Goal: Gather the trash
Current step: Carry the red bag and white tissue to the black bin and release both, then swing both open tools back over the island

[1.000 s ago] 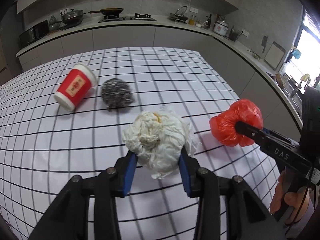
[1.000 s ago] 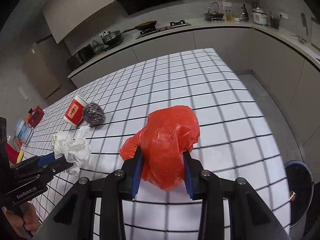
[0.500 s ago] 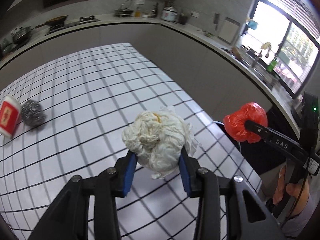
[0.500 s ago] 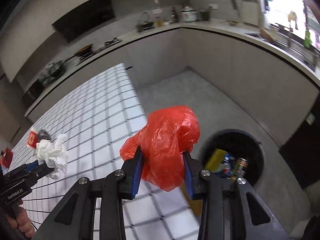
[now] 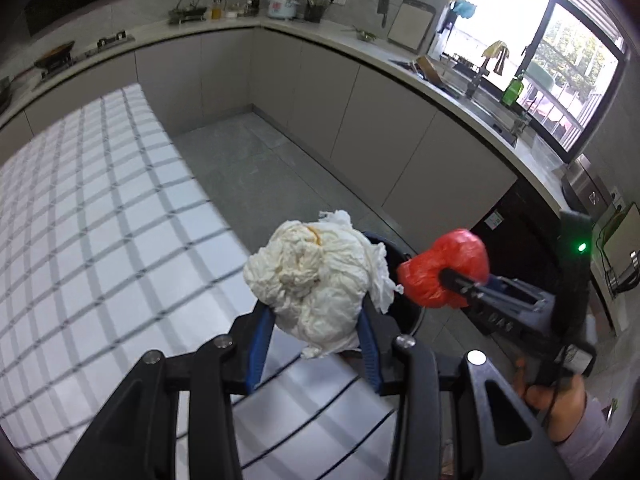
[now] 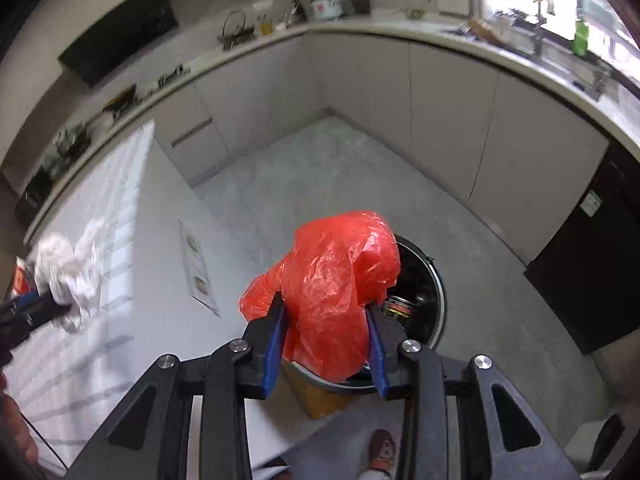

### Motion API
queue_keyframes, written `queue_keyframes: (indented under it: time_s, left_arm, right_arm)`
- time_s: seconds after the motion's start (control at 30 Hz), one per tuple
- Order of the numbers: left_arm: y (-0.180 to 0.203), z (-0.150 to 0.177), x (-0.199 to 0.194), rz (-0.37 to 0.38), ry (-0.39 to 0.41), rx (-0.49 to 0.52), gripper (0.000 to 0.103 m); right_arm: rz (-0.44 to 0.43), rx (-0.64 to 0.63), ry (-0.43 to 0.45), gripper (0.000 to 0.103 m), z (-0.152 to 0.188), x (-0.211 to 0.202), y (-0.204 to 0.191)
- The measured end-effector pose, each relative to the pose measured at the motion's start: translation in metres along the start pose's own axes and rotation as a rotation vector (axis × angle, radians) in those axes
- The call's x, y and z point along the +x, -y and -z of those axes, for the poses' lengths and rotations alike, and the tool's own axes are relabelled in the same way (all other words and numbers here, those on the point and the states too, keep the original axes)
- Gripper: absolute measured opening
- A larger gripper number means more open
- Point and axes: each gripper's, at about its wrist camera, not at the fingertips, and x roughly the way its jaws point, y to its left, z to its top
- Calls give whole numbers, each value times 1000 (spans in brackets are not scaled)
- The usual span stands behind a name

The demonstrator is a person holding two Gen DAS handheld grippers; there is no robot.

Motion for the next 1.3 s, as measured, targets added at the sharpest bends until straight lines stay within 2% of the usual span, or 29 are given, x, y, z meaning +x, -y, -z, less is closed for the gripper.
queue_keyframes:
  time_s: [0.13,0.27,0.37,0.43,0.57,0.83,1.0,1.17,1.3]
  left_arm:
    - [37,-8,42,-36,-59,-6,41]
    - [58,-13,80,-88,-111,-36,42]
    - [65,-13,103,-116,-169,-61,46]
    - [68,-13,113,-146,-189,-68,51]
    - [71,-15,124,-192,-224,-85,67]
    - [84,-19,97,-208,-160,-59,78]
    - [85,-20,70,-164,-105,-36,78]
    - [69,-14,15,-139,-31,-14,78]
    - [27,3,-38,-160,29,-44,78]
  right_arm:
    - [-40,-64,-74,38,-8,35,28]
    - [-61,-149,-129,39,-12,65,41]
    - [-93,-181,-171,46,-13,81,52]
    - [-94,-189,-186,64,-15,89,59]
    - [-91,-188,-176,67,-15,90,62]
    - [-87,-151,-115,67,-24,67,72]
    - [-57,-130,-90,67,-24,44,65]
    - [-50,-98,-25,67,-24,2,37]
    - [-73,-99,31,67,-22,-33,-12]
